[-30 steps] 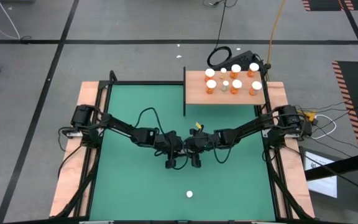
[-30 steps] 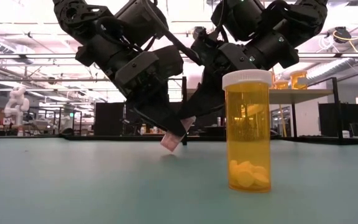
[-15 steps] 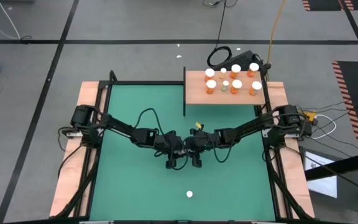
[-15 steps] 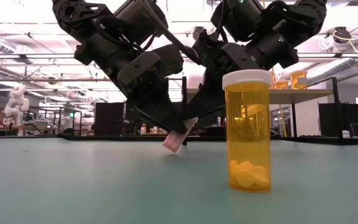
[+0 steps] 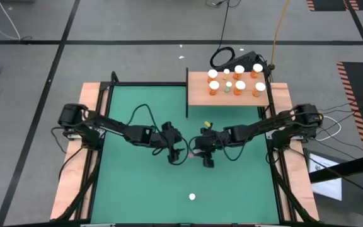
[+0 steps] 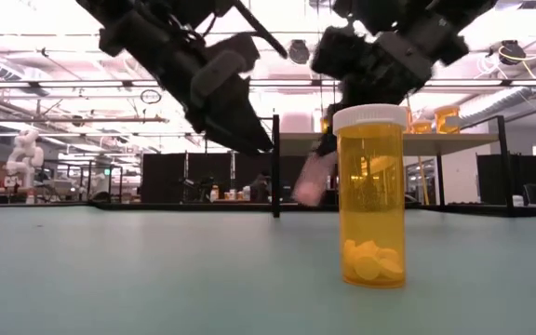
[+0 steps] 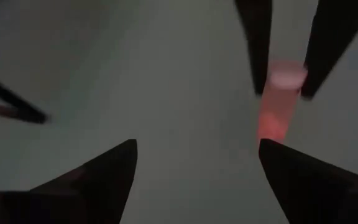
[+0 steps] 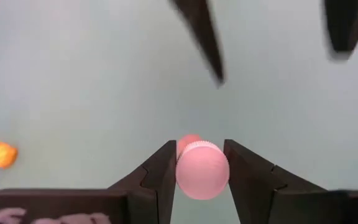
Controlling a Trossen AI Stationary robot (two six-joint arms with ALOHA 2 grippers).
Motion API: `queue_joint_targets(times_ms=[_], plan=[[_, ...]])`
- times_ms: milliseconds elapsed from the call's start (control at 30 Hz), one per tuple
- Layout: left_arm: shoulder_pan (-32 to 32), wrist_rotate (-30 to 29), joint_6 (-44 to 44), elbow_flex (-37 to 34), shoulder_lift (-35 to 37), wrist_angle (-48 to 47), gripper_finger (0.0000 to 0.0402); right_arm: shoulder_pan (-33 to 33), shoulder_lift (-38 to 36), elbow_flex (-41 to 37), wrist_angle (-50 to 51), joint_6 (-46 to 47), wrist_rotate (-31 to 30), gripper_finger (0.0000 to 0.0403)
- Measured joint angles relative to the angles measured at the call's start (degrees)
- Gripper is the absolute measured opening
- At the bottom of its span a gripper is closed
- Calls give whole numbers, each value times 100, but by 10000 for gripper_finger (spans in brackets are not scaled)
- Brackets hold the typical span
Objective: Pick and place medicine bottles onto shelf by color
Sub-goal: Put the pink pill bottle on the shelf
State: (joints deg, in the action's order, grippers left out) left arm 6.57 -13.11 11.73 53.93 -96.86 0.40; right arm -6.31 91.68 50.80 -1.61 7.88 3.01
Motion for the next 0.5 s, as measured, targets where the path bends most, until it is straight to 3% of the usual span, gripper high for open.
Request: queue_joint_targets(times_ms=[133, 267, 500], plan=[[65, -388, -3, -7, 277, -364, 320, -2, -519, 3, 649, -69, -207, 116], [148, -634, 96, -137, 268, -143, 293, 66, -1055, -6, 966, -261, -313, 118], [388, -635, 536, -866, 53, 2061, 259, 521, -1711, 306, 1301, -800, -313, 118]])
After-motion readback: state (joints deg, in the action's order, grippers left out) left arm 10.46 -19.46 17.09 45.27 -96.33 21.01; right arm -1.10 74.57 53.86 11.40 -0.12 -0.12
